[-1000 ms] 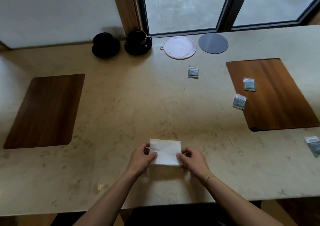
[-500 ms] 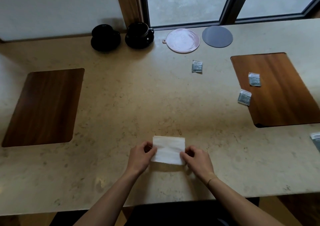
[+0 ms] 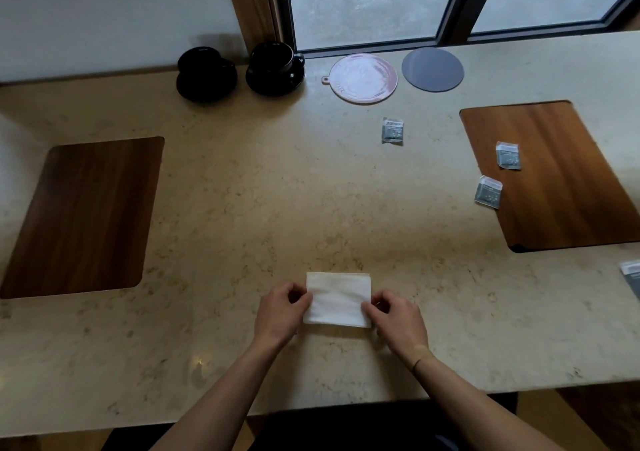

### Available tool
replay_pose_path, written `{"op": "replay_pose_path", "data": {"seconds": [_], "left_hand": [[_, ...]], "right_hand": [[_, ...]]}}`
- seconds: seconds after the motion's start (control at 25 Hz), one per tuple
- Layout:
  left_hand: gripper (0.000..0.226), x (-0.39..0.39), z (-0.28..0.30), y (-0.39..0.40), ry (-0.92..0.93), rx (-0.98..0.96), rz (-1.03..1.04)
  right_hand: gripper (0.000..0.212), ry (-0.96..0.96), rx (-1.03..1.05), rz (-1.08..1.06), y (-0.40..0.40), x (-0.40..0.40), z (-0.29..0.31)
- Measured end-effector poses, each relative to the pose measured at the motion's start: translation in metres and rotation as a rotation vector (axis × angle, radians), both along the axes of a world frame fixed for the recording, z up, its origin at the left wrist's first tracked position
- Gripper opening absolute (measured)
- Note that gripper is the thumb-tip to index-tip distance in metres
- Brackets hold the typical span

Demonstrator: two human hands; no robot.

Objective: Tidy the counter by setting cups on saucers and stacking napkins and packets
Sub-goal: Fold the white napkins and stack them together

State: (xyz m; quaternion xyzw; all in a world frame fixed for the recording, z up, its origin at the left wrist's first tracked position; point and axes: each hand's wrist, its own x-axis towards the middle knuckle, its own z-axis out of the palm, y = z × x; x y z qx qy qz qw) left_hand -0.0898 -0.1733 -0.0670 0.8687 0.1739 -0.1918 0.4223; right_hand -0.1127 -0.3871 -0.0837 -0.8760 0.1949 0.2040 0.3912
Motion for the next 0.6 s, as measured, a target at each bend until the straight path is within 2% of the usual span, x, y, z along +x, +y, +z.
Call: {"op": "replay_pose_path", "data": {"seconds": [0.6], "left_hand": [[0.009, 0.0032, -0.0023, -0.0018, -0.003, 0.104, -0.071]], "right_hand": [[0.012, -0.004, -0.047, -0.003, 0.0022, 0.0031, 0.0013]]}}
